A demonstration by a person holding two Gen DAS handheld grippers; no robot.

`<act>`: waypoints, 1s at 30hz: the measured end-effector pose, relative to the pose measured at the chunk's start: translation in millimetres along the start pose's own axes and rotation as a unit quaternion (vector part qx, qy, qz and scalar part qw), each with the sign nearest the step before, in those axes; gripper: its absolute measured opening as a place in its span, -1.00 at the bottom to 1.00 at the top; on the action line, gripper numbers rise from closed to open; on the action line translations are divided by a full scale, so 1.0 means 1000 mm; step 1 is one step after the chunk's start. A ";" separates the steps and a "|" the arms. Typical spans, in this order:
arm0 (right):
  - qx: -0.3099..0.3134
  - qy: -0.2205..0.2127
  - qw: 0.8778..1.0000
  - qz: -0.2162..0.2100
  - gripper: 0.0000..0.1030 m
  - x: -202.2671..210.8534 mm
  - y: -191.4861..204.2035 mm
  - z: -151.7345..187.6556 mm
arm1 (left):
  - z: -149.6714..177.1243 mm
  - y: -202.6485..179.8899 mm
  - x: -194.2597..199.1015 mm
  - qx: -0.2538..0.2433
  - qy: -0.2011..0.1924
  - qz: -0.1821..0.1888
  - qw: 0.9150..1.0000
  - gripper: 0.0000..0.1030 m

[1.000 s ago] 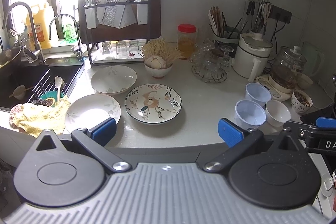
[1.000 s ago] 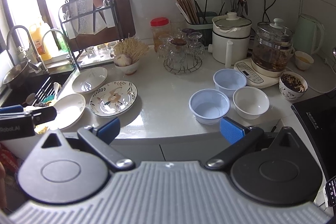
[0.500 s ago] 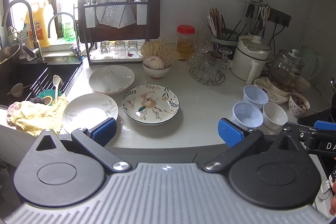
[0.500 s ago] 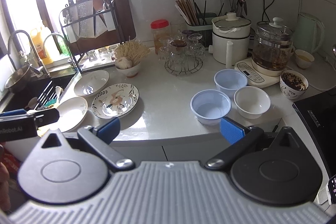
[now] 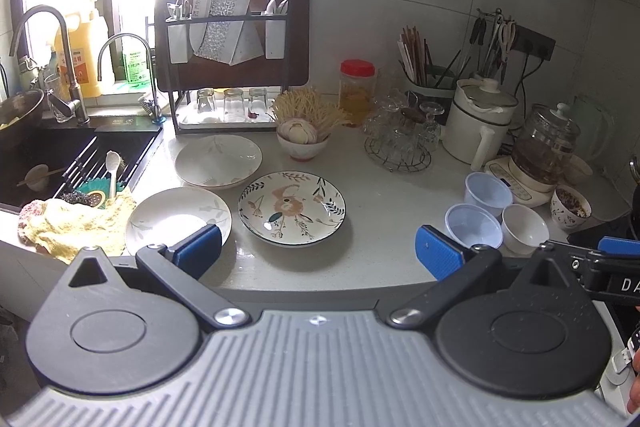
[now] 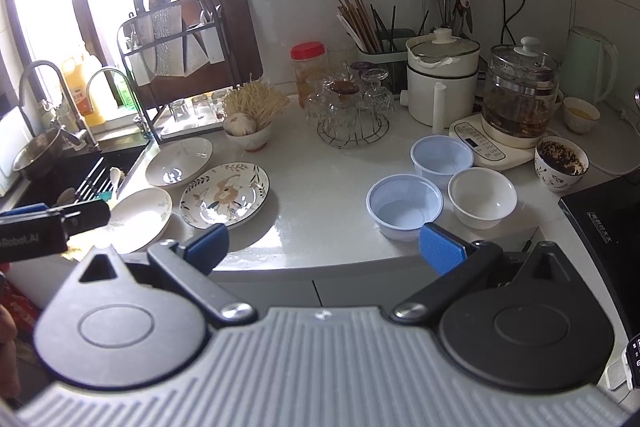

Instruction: Organize plates and bowls

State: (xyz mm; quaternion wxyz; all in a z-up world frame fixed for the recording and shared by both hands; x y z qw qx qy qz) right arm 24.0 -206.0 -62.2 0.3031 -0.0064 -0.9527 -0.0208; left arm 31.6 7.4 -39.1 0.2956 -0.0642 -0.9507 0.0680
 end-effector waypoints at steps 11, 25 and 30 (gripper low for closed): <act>0.005 -0.005 1.000 -0.013 1.00 0.000 0.003 -0.003 | 0.000 0.004 0.003 0.010 0.005 -0.003 1.000 1.00; 0.009 -0.005 1.000 -0.006 1.00 -0.018 0.030 -0.011 | -0.006 0.040 -0.016 0.023 0.018 0.002 1.000 1.00; 0.012 -0.011 1.000 -0.009 1.00 -0.032 0.050 -0.017 | -0.014 0.070 -0.025 0.024 0.020 -0.003 0.999 1.00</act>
Point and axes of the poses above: each gripper's, at about its wrist camera, not at the fingertips, and x roughly against the way its jaws point, y to its left, z to its underside, the point moved 8 cm from there along -x, roughly the way its jaws point, and after that the axes turned 10 degrees about z, right-handed, at the moved point
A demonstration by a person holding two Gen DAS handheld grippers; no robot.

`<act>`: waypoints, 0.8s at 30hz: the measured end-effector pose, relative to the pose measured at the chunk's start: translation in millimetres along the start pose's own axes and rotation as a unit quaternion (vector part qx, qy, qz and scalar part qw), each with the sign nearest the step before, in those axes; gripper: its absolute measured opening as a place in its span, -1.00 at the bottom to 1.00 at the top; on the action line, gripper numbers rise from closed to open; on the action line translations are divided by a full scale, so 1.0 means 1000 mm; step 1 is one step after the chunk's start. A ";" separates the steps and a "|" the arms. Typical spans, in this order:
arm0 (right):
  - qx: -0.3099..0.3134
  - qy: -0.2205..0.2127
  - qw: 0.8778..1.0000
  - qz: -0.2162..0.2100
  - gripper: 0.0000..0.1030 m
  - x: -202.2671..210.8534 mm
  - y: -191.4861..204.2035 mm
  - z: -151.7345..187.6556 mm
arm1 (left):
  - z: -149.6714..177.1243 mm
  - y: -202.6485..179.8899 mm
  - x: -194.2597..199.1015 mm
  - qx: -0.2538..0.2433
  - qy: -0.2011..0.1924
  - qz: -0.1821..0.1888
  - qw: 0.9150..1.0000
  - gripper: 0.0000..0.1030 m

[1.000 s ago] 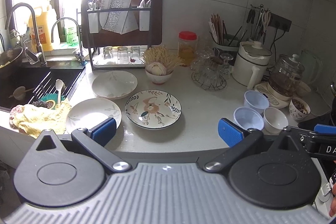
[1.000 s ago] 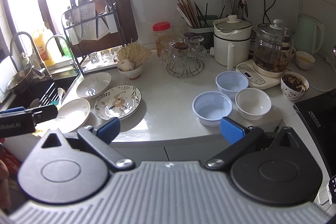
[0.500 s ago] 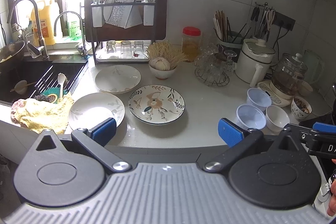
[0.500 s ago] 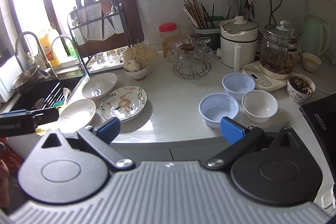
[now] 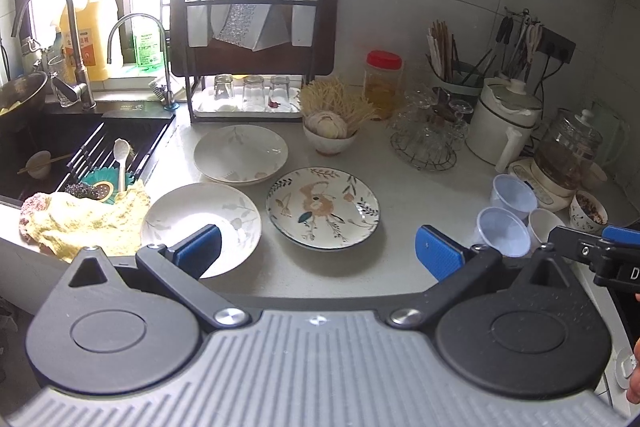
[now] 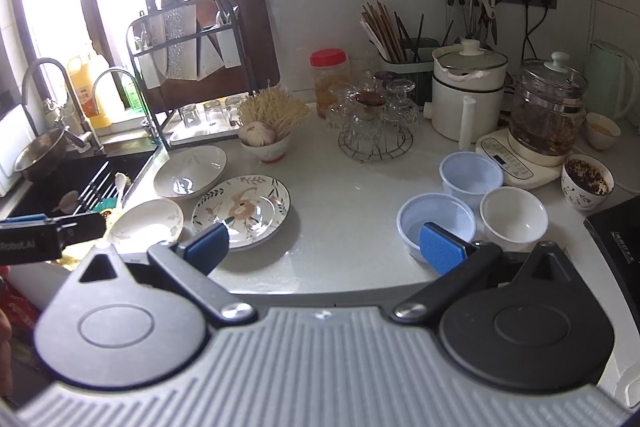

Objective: Organize plates and bowls
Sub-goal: 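Move both grippers toward the rim of the white leaf-pattern bowl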

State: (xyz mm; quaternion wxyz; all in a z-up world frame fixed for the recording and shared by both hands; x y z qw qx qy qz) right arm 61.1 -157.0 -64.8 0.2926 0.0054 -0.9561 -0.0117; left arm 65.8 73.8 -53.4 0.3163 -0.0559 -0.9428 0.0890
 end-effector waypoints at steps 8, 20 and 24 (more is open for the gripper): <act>0.004 0.000 1.000 -0.024 1.00 -0.024 0.049 -0.015 | -0.023 0.055 -0.020 0.018 0.019 -0.002 1.000 1.00; -0.013 0.037 0.998 -0.039 0.99 -0.082 0.127 -0.029 | -0.064 0.147 -0.071 0.005 0.041 -0.001 0.999 1.00; -0.001 0.058 0.998 -0.039 0.94 -0.110 0.156 -0.020 | -0.064 0.185 -0.095 0.002 0.061 0.008 0.998 1.00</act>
Point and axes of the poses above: each gripper's, at about its wrist camera, not at the fingertips, and x roughly against the way its jaws point, y to its left, z to its underside, the point moved 8 cm from there along -x, roughly the way its jaws point, and after that the axes turned 10 degrees about z, right-handed, at the moved point
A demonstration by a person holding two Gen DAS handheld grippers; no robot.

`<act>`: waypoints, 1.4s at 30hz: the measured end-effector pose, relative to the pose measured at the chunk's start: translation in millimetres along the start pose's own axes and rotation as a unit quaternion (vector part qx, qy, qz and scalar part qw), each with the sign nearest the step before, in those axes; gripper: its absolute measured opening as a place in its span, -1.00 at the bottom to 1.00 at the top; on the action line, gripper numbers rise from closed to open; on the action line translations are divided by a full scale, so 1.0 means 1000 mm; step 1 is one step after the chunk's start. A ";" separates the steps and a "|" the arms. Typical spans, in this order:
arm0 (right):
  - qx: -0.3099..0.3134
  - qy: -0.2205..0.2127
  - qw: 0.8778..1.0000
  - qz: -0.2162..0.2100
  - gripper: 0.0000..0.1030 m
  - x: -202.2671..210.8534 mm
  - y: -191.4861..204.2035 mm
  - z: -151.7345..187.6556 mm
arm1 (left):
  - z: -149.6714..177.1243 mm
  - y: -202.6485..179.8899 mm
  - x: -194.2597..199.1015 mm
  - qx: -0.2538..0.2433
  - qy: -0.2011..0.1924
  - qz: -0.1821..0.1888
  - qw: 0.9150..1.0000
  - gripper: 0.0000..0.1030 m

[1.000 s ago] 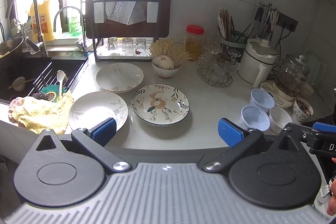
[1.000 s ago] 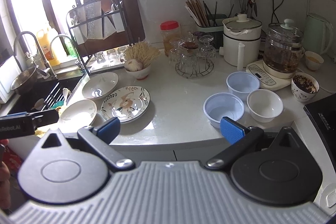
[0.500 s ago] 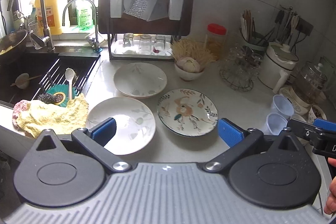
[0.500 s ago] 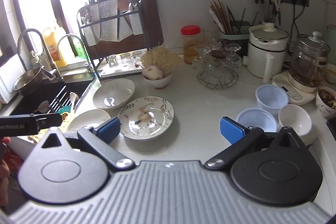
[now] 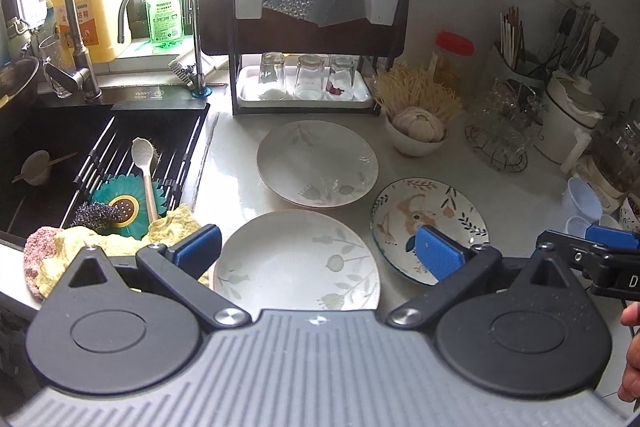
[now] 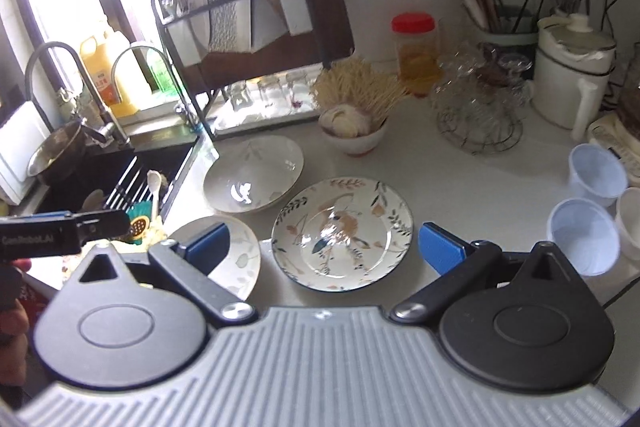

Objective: Organize plates and bowls
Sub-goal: 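Move both grippers toward the rim of the white leaf-pattern bowl, then close the left gripper on the bowl rim while the right gripper closes beside it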

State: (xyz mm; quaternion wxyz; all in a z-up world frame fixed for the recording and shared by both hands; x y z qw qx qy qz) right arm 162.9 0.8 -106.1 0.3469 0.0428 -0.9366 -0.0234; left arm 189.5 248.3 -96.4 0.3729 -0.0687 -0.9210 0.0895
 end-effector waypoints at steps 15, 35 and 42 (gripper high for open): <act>-0.025 0.129 0.991 -0.034 0.21 -0.106 0.079 0.058 | 0.016 0.111 -0.100 0.027 0.088 0.090 0.992 0.96; -0.060 0.183 0.981 0.028 -0.59 -0.146 0.091 0.079 | 0.029 0.139 -0.167 0.015 0.168 0.161 0.972 -0.21; -0.059 0.185 0.980 0.031 -0.61 -0.150 0.096 0.081 | 0.036 0.147 -0.173 0.018 0.182 0.167 0.969 -0.47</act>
Point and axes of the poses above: each gripper's, at about its wrist camera, not at the fingertips, and x roughly against the way its jaws point, y to its left, z to its underside, the point moved 8 cm from there along -x, roughly the way its jaws point, and after that the axes turned 10 degrees about z, right-handed, at the moved point
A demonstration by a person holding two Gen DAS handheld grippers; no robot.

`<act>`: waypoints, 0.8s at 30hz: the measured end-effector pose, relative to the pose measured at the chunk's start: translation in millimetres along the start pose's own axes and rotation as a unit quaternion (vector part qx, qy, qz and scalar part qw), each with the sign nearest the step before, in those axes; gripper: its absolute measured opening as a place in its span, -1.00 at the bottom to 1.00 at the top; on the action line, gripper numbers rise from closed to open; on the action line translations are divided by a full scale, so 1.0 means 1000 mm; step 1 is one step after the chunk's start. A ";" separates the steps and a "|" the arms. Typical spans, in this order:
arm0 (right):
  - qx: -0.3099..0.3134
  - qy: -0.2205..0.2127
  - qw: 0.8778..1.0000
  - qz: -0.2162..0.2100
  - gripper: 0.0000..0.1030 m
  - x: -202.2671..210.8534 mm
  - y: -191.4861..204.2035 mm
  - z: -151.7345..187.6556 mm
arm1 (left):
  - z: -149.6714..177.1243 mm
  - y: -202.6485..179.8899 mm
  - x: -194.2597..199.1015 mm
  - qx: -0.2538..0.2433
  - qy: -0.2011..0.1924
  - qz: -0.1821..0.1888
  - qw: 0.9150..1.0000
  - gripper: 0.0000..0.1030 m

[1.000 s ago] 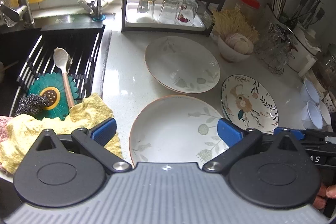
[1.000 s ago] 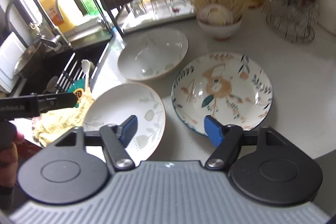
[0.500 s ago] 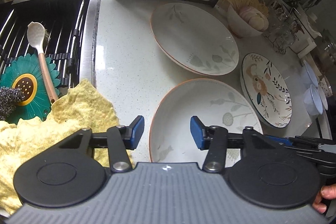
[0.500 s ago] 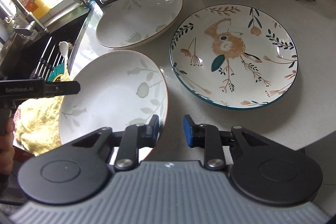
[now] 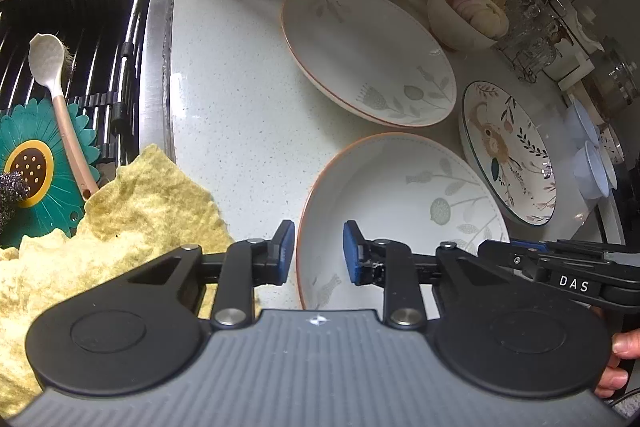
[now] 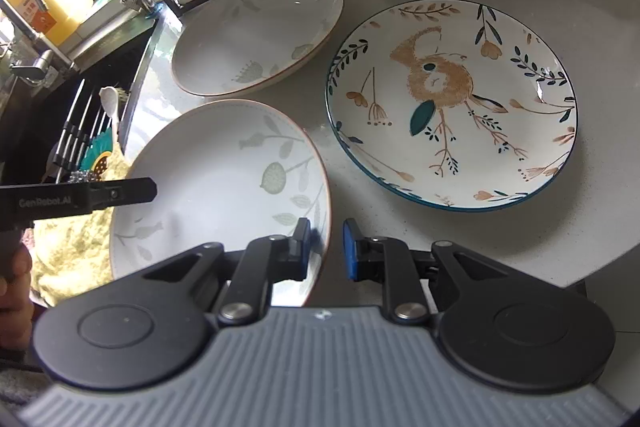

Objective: Organize plates and bowls
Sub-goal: 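Close the left gripper on the bowl rim while the right gripper closes beside it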

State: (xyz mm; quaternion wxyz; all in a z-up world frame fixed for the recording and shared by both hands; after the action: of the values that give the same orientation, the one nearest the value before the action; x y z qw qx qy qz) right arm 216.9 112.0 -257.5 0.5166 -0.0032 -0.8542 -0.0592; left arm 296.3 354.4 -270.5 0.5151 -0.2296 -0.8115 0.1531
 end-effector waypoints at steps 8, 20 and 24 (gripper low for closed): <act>-0.017 0.000 1.000 -0.009 -0.66 -0.003 0.002 0.002 | 0.002 0.002 0.002 0.005 -0.002 0.001 1.000 -0.61; -0.010 -0.016 1.000 -0.011 -0.66 0.000 0.008 -0.003 | 0.002 0.005 0.002 -0.001 0.001 0.002 1.000 -0.63; -0.010 -0.027 0.999 -0.013 -0.66 0.005 0.011 -0.005 | 0.000 0.003 0.010 -0.007 -0.004 -0.001 1.000 -0.63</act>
State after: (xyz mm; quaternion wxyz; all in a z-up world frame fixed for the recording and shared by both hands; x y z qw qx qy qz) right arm 219.9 122.1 -249.1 0.4924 0.0010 -0.8672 -0.0745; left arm 293.1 362.3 -264.9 0.5102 -0.2316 -0.8151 0.1474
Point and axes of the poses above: each gripper's, at about its wrist camera, not at the fingertips, and x roughly against the way its jaws point, y to its left, z to its underside, the point moved 8 cm from there along -x, roughly the way its jaws point, and after that the axes turned 10 degrees about z, right-handed, at the moved point
